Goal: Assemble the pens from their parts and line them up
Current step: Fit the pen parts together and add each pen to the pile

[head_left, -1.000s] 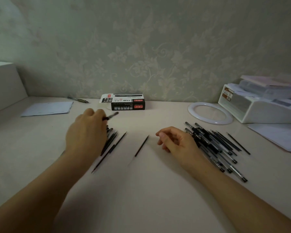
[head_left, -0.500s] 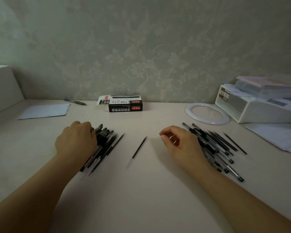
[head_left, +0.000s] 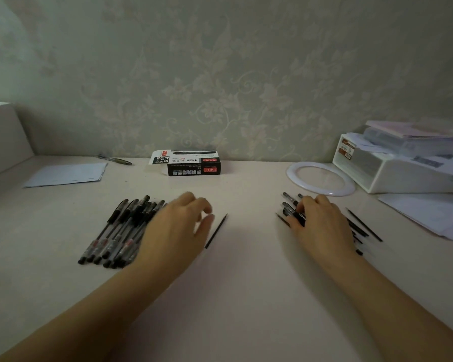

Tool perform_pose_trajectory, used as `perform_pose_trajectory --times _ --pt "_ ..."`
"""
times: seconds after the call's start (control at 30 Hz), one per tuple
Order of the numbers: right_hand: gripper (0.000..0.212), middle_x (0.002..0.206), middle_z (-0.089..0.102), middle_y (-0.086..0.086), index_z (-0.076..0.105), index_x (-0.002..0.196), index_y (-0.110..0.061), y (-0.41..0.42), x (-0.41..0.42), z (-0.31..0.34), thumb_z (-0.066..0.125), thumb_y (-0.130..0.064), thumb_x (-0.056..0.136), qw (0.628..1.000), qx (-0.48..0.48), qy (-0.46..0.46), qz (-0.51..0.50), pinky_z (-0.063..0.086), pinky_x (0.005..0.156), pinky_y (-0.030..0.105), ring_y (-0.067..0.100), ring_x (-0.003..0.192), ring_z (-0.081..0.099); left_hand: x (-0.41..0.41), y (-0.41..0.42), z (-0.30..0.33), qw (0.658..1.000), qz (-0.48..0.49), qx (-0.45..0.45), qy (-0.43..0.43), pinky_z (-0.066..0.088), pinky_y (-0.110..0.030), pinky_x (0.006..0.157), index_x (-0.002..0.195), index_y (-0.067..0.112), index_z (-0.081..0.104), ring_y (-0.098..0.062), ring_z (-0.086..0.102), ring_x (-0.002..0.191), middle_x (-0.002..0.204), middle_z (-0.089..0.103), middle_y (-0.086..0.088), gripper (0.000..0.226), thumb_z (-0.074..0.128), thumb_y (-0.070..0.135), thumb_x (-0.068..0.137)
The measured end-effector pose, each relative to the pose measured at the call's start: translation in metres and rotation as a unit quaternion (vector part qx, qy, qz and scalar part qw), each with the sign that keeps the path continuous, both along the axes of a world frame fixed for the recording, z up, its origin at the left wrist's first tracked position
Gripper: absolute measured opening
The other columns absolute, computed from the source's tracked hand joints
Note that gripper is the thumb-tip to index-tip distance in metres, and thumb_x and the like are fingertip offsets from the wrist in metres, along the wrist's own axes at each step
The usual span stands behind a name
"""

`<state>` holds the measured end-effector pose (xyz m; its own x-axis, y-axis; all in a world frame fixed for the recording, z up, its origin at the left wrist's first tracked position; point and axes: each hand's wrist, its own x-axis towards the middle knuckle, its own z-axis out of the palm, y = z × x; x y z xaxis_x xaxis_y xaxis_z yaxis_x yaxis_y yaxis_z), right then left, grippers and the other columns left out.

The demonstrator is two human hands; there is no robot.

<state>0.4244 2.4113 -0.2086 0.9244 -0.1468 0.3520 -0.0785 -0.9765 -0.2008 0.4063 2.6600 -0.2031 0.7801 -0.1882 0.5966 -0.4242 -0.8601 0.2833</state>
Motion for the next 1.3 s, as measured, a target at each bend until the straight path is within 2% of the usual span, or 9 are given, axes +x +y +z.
perform_pose_trajectory --times 0.17,0.3,0.53,0.67,0.9,1.07,1.17,1.23,1.3 --pt "0.022 0.105 0.056 0.006 0.060 0.104 -0.014 0.001 0.000 0.002 0.058 -0.034 0.095 1.000 -0.003 -0.027 0.009 0.045 0.076 0.038 0.026 0.091 0.056 -0.005 -0.020 -0.013 0.992 -0.115 -0.022 0.036 0.042 -0.022 0.058 0.096 0.028 0.064 0.003 0.045 0.061 0.078 0.047 0.017 0.007 0.060 0.030 0.090" --pt "0.026 0.108 0.059 0.006 0.059 0.109 -0.014 -0.001 0.001 0.000 0.056 -0.036 0.096 1.000 -0.009 -0.013 -0.003 0.045 0.079 0.037 0.027 0.096 0.057 -0.001 -0.015 -0.019 0.989 -0.128 -0.007 0.073 0.047 -0.027 0.061 0.097 0.028 0.064 -0.006 0.051 0.067 0.082 0.051 0.015 0.009 0.059 0.030 0.090" --pt "0.026 0.104 0.059 0.008 0.059 0.104 -0.012 -0.003 0.003 0.000 0.055 -0.036 0.097 1.000 0.001 -0.011 0.002 0.044 0.075 0.037 0.028 0.091 0.058 0.006 -0.005 -0.018 0.996 -0.057 0.018 0.064 0.051 -0.034 0.061 0.093 0.023 0.066 -0.011 0.053 0.068 0.085 0.055 0.009 0.010 0.057 0.026 0.091" --pt "0.027 0.102 0.060 0.012 0.057 0.104 -0.008 -0.008 0.003 0.001 0.052 -0.033 0.099 1.000 0.012 -0.014 -0.001 0.047 0.074 0.040 0.030 0.087 0.058 0.008 0.003 -0.014 0.996 0.012 0.068 0.056 0.048 -0.030 0.062 0.095 0.022 0.065 -0.017 0.057 0.072 0.087 0.059 0.006 0.018 0.050 0.030 0.093" --pt "0.041 0.093 0.055 0.005 0.056 0.088 -0.013 -0.002 -0.002 0.007 0.054 -0.054 0.092 1.000 0.012 -0.001 0.025 0.051 0.074 0.043 0.027 0.081 0.058 0.011 0.016 -0.007 0.981 0.136 0.119 0.068 0.039 -0.026 0.062 0.092 0.023 0.060 -0.015 0.059 0.075 0.086 0.061 0.005 0.022 0.043 0.036 0.096" --pt "0.034 0.104 0.054 0.005 0.059 0.090 -0.013 0.001 0.000 0.000 0.058 -0.047 0.093 0.999 -0.001 0.027 0.044 0.048 0.078 0.039 0.025 0.091 0.057 0.006 0.007 -0.005 0.991 0.085 0.088 0.050 0.048 -0.029 0.067 0.091 0.021 0.064 -0.015 0.058 0.071 0.083 0.060 0.007 0.021 0.047 0.033 0.095" --pt "0.034 0.108 0.055 0.007 0.059 0.098 -0.011 0.002 0.003 -0.001 0.054 -0.044 0.096 0.999 -0.008 0.026 0.046 0.046 0.078 0.036 0.025 0.095 0.057 0.001 -0.003 -0.005 0.999 0.026 0.036 0.025 0.046 -0.029 0.058 0.085 0.019 0.067 -0.015 0.055 0.063 0.075 0.058 0.008 0.016 0.055 0.026 0.092" --pt "0.034 0.106 0.056 0.007 0.057 0.099 -0.010 0.003 0.004 0.000 0.051 -0.044 0.097 0.999 -0.006 0.019 0.044 0.045 0.074 0.036 0.026 0.092 0.058 -0.003 -0.010 -0.005 1.000 -0.005 0.009 0.023 0.045 -0.027 0.055 0.083 0.020 0.068 -0.011 0.052 0.059 0.073 0.058 0.009 0.013 0.058 0.025 0.090" --pt "0.033 0.094 0.060 0.004 0.053 0.093 -0.012 0.004 0.005 0.002 0.050 -0.045 0.097 0.998 0.031 -0.007 0.055 0.044 0.066 0.035 0.023 0.081 0.058 -0.005 -0.014 -0.007 0.999 -0.027 -0.012 0.023 0.045 -0.027 0.054 0.083 0.022 0.067 -0.007 0.047 0.057 0.072 0.057 0.011 0.011 0.059 0.025 0.090"
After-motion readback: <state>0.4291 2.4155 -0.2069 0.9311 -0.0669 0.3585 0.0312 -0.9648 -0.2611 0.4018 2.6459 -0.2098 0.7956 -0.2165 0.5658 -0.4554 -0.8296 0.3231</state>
